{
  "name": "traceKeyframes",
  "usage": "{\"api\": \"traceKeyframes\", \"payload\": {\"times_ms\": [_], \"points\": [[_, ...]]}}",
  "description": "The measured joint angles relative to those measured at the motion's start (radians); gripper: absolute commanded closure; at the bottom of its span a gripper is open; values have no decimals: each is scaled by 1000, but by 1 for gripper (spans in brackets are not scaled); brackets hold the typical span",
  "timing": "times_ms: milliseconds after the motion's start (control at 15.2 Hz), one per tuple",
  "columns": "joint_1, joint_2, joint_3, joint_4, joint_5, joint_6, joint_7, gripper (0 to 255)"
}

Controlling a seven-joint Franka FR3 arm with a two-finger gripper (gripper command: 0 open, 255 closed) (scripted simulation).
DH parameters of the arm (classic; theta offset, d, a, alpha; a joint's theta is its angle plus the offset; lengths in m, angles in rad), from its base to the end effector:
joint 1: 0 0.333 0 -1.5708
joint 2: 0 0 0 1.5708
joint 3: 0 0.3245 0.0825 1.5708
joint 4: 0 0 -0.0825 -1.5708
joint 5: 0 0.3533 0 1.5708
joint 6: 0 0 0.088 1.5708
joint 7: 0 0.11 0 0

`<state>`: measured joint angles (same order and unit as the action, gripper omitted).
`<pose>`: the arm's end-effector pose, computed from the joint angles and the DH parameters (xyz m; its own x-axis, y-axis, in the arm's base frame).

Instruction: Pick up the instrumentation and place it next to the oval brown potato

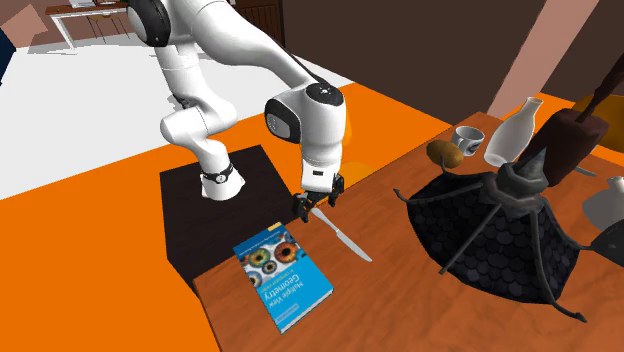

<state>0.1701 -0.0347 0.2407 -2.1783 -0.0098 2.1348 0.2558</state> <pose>0.4582 0.1999 0.4267 0.9872 0.1594 -0.0054 0.1594 -0.9870 0.0185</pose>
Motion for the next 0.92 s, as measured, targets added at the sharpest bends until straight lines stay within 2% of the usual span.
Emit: {"api": "traceKeyframes", "payload": {"times_ms": [330,924], "points": [[31,143,27,97,-41,44,54,0],[37,201,26,67,-63,129,72,0]]}}
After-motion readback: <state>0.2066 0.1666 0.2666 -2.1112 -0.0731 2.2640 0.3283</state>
